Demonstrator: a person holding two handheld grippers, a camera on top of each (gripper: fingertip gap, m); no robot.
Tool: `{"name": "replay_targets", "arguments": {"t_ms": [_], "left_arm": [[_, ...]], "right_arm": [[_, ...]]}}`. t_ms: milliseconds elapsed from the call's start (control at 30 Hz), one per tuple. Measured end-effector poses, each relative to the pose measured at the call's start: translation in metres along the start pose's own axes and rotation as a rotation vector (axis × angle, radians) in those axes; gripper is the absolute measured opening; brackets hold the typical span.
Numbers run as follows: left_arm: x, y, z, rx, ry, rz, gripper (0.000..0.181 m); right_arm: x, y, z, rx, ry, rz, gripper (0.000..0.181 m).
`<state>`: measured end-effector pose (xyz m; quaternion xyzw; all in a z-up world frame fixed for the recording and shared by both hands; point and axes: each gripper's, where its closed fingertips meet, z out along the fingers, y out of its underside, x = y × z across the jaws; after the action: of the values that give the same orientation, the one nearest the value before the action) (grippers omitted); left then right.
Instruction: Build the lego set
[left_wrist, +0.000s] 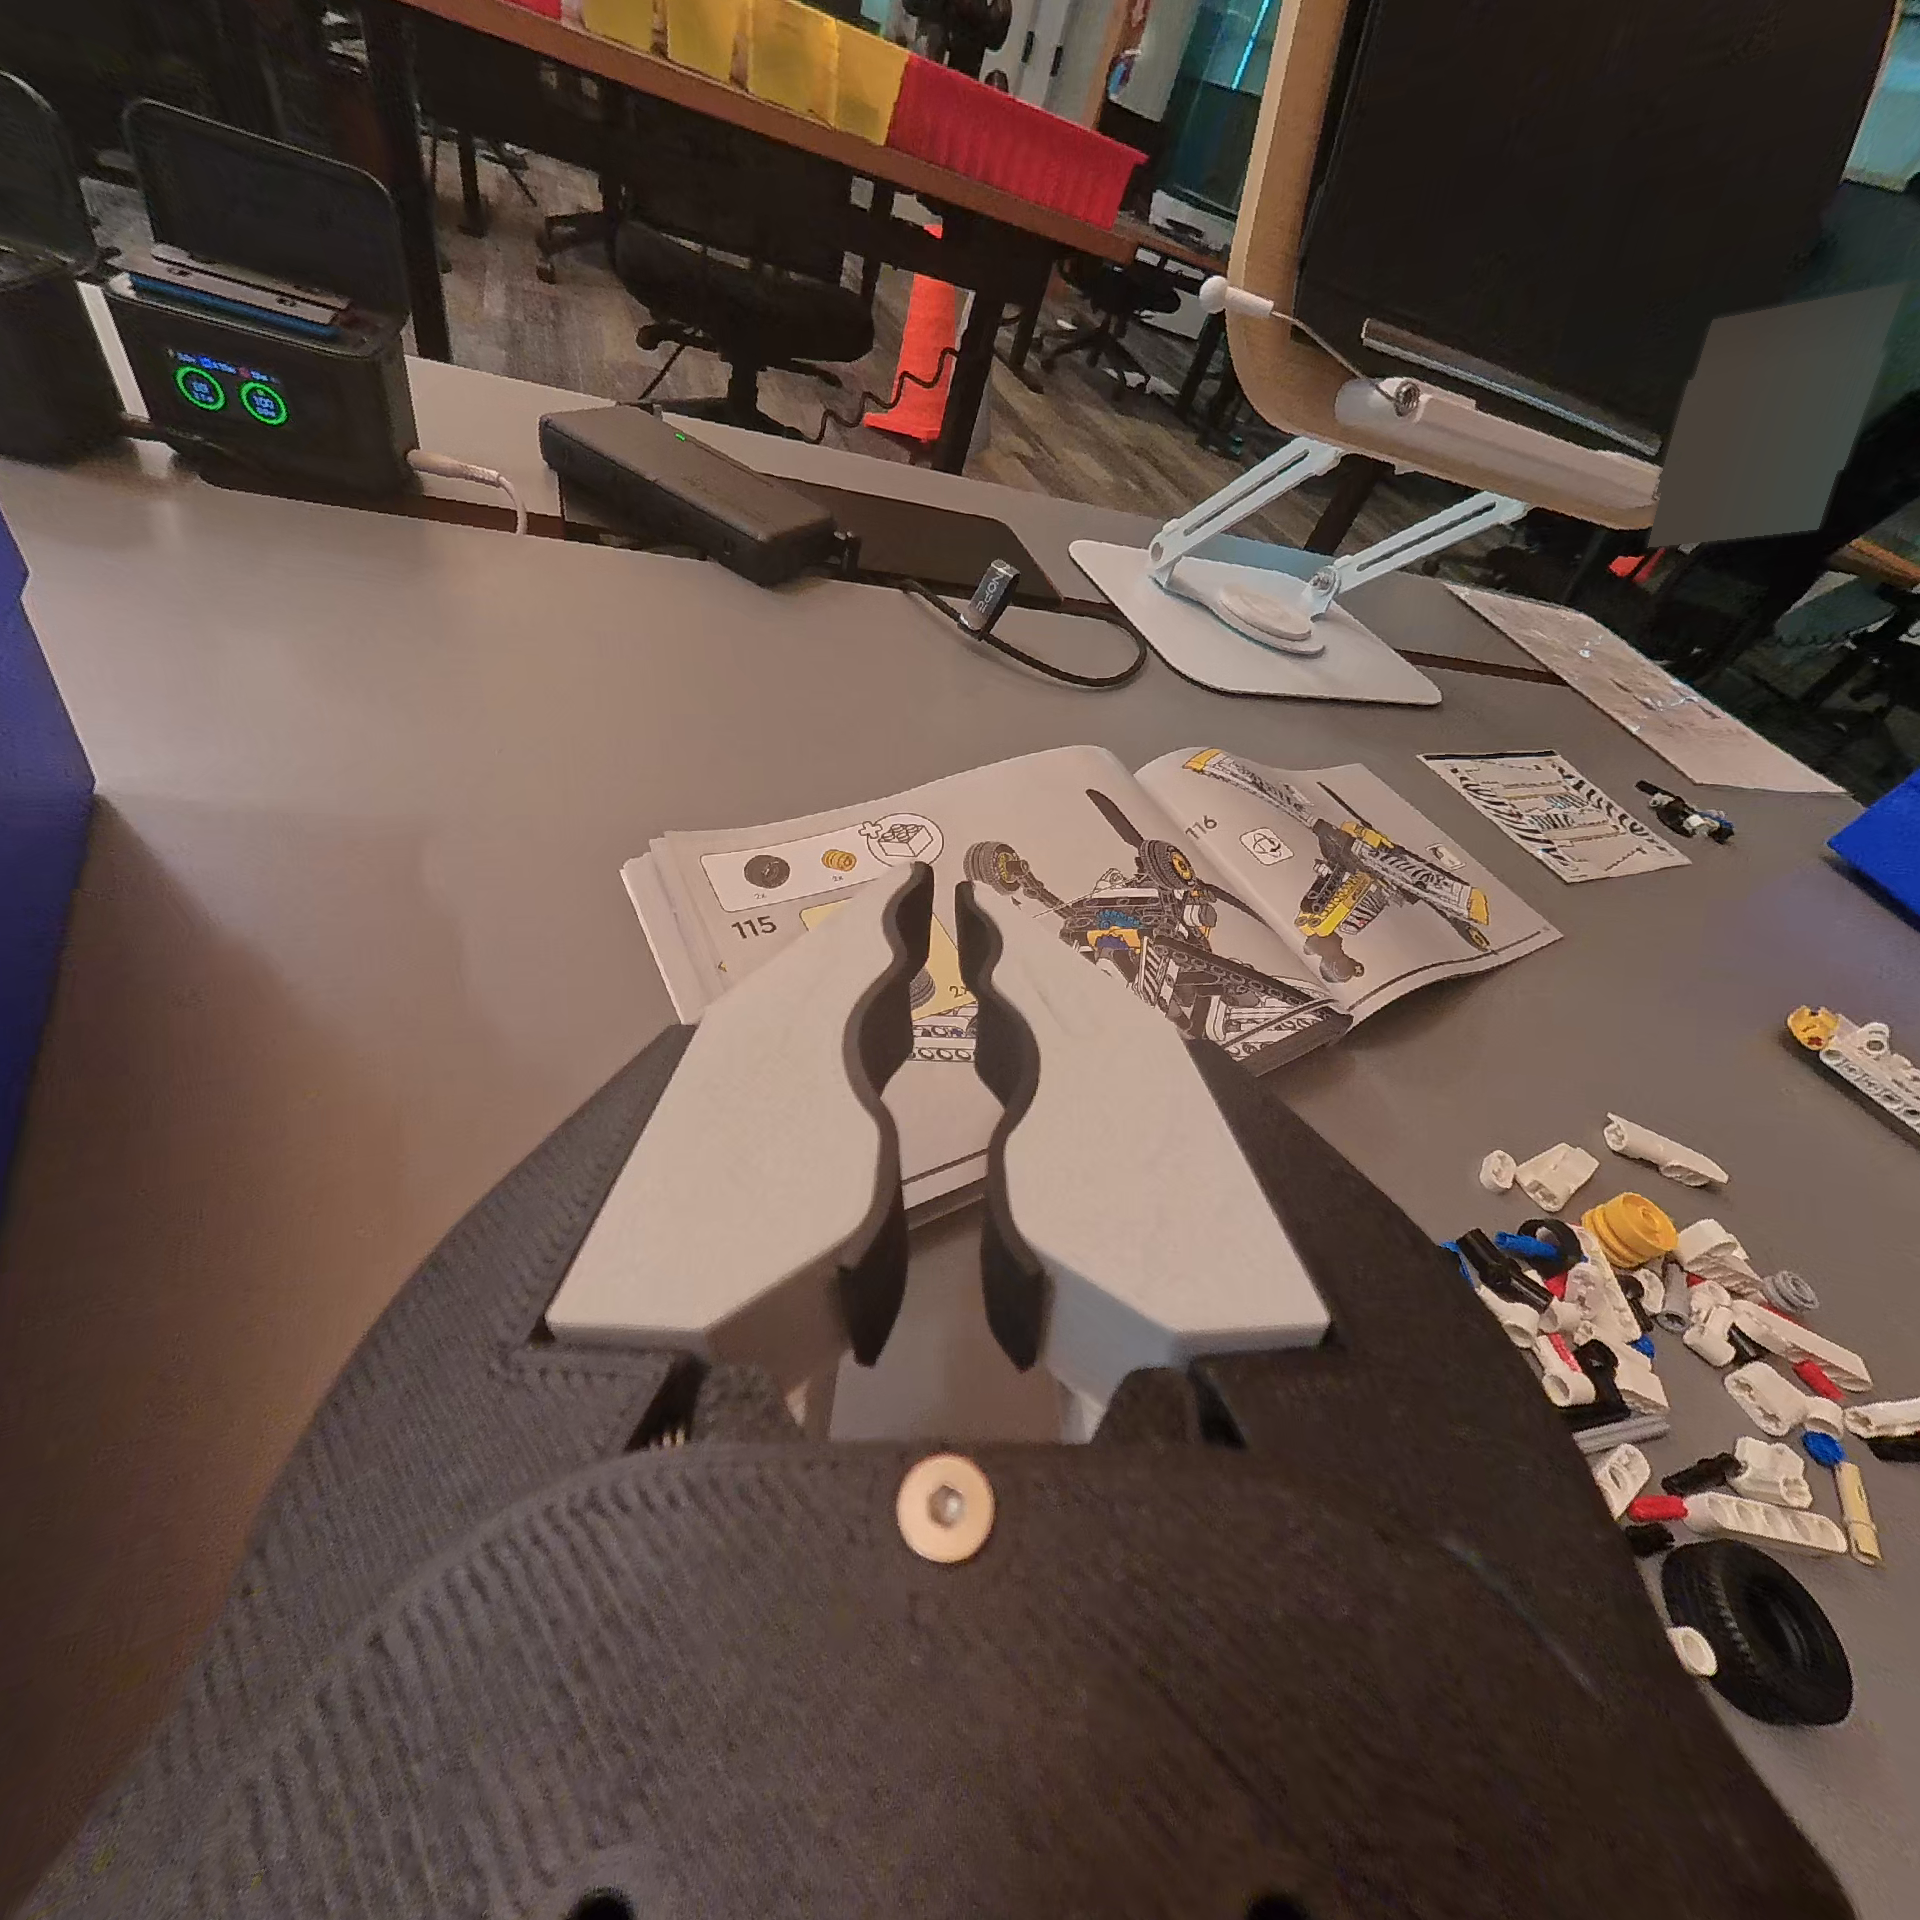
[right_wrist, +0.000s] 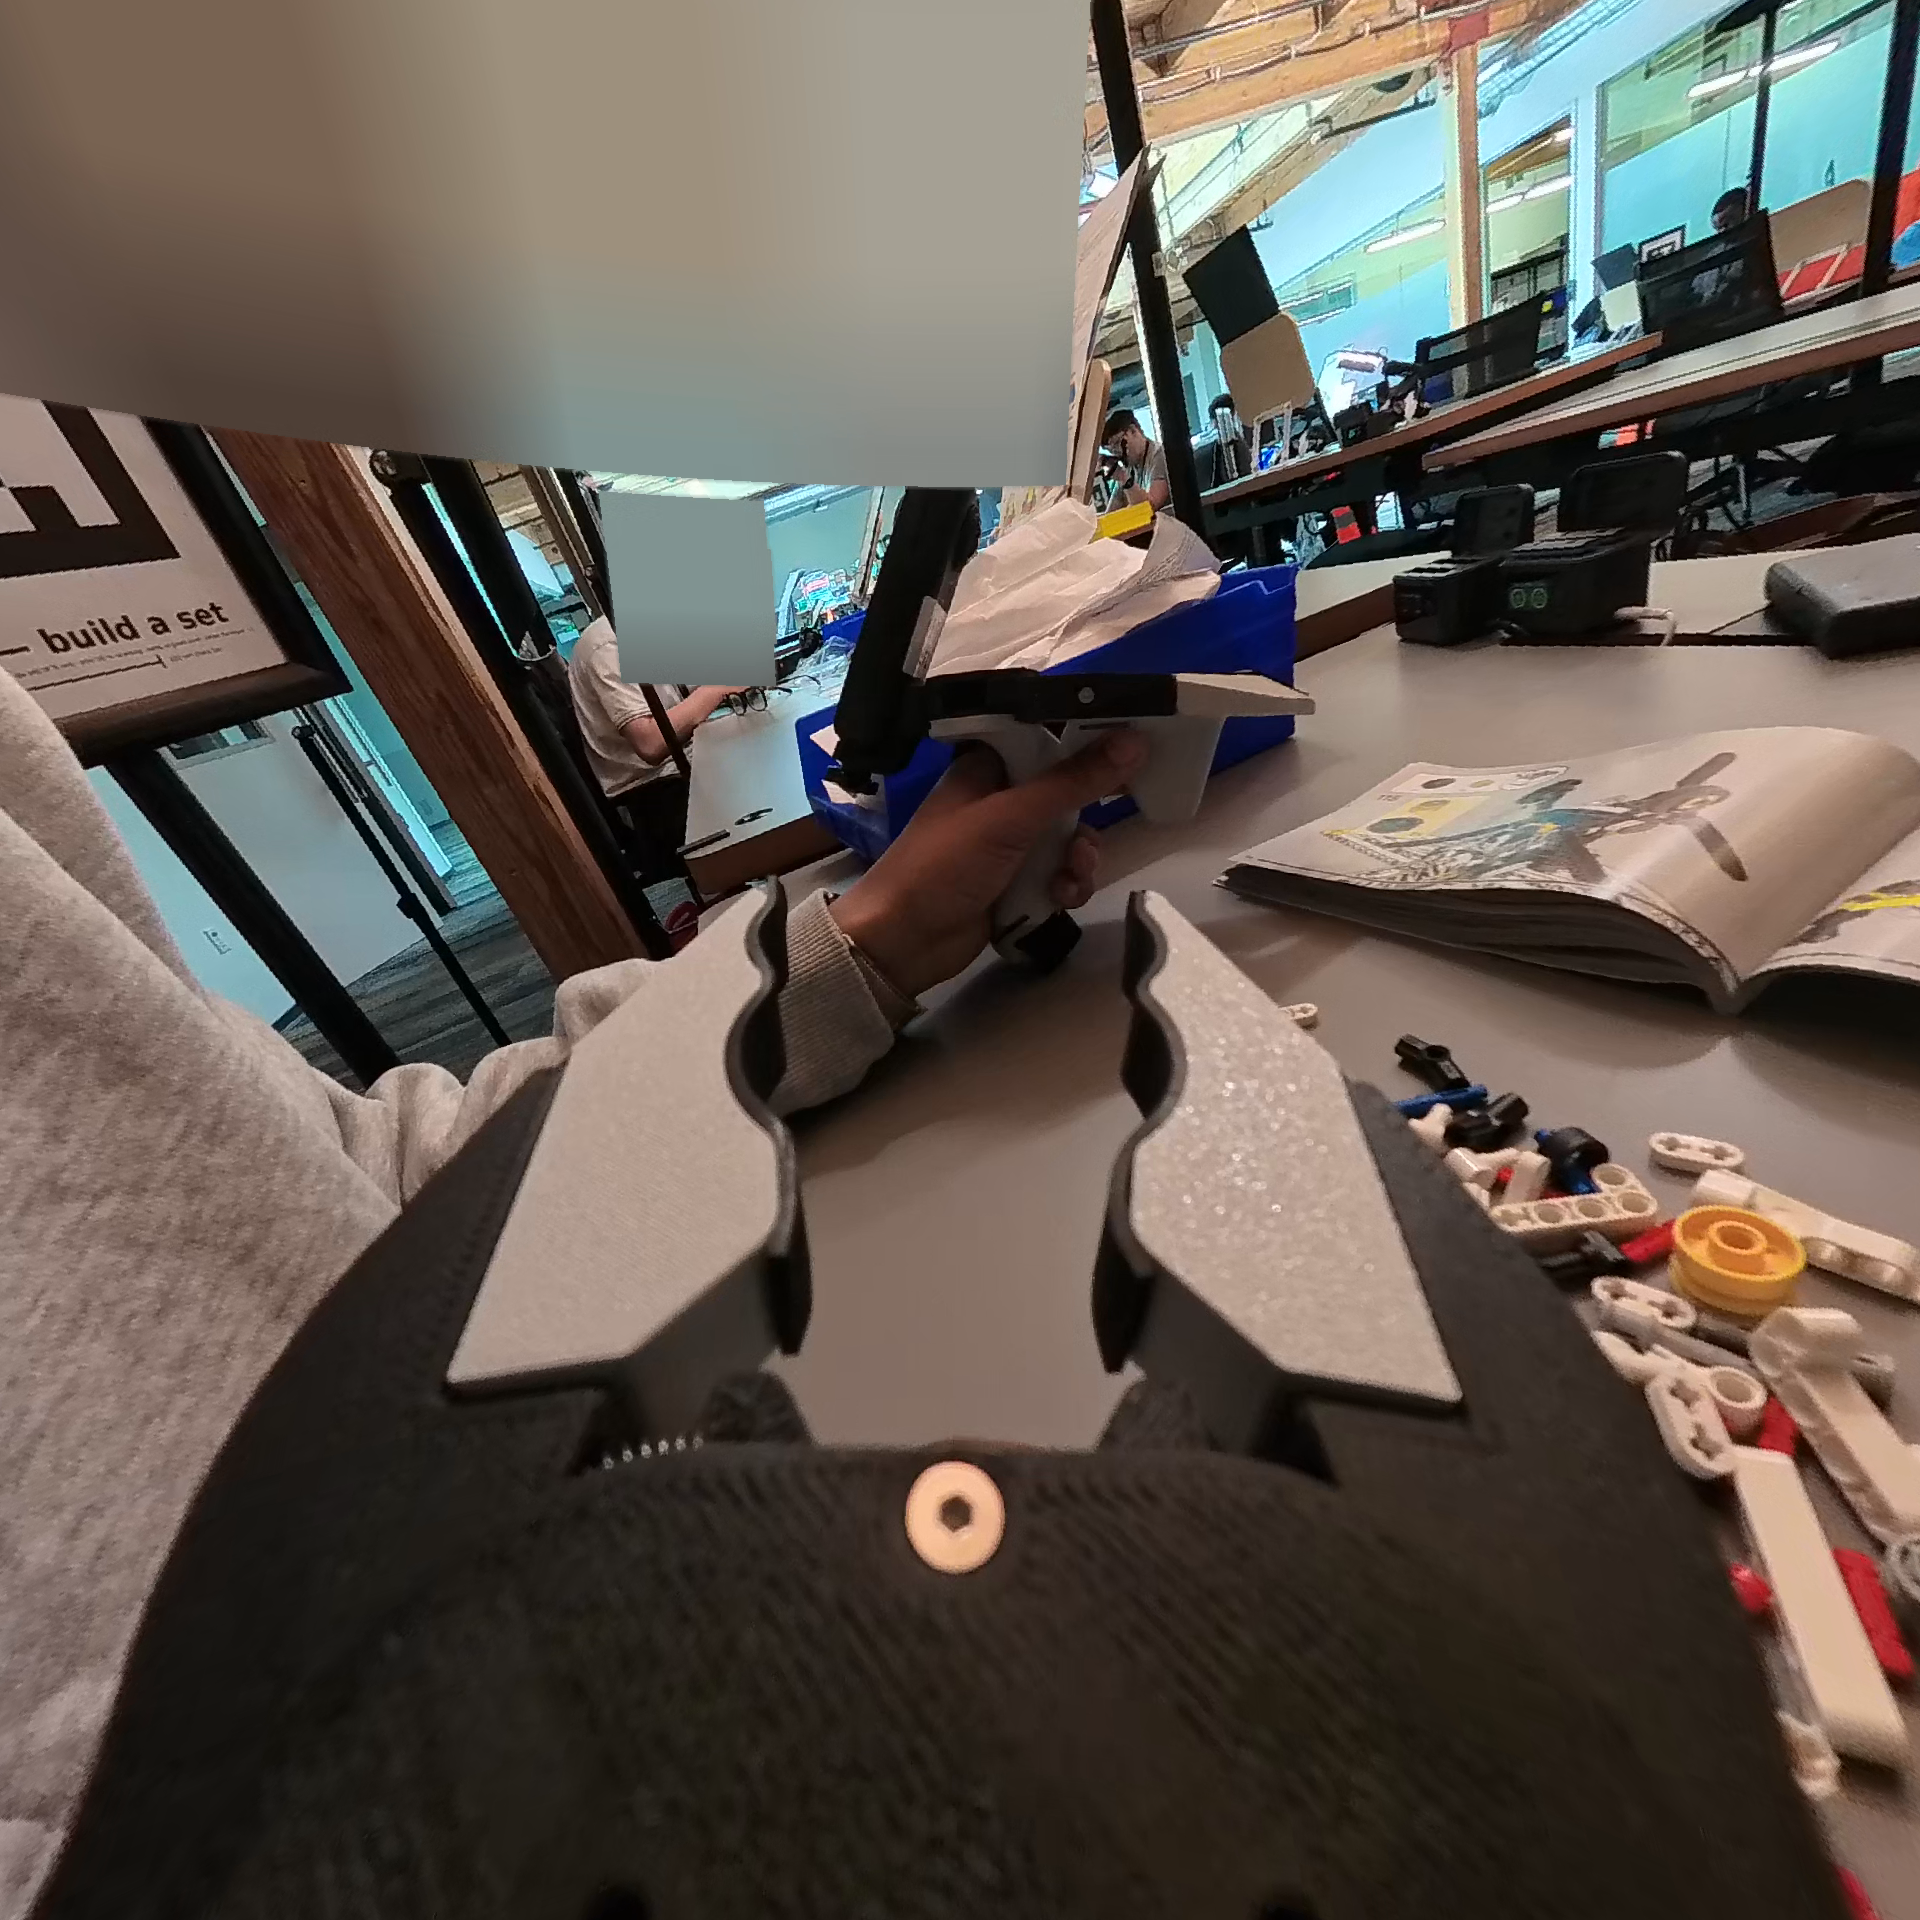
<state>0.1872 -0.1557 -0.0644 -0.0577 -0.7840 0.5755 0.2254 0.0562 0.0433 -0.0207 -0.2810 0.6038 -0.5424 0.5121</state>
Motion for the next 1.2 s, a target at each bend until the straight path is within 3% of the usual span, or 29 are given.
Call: {"name": "replay_targets", "arguments": {"t_ms": [633, 900, 1000, 1100, 1200], "left_arm": [[0.000, 0.000, 0.000, -0.001, 0.001, -0.002, 0.002], [0.001, 0.001, 0.000, -0.004, 0.003, -0.001, 0.002], [0.000, 0.000, 0.000, -0.001, 0.000, -0.004, 0.002], [-0.001, -0.001, -0.001, 0.008, -0.007, -0.002, 0.001], [-0.001, 0.000, 0.000, 0.001, -0.001, -0.005, 0.001]], "right_arm": [[0.000, 0.000, 0.000, 0.001, -0.002, -0.002, 0.064], [-0.014, -0.007, -0.004, 0.036, -0.025, -0.141, 0.055], [-0.023, -0.006, -0.003, 0.027, -0.082, -0.136, 0.055], [-0.054, -0.023, -0.016, 0.145, -0.235, -0.181, 0.045], [-0.056, -0.023, -0.018, 0.156, -0.222, -0.236, 0.038]]}}
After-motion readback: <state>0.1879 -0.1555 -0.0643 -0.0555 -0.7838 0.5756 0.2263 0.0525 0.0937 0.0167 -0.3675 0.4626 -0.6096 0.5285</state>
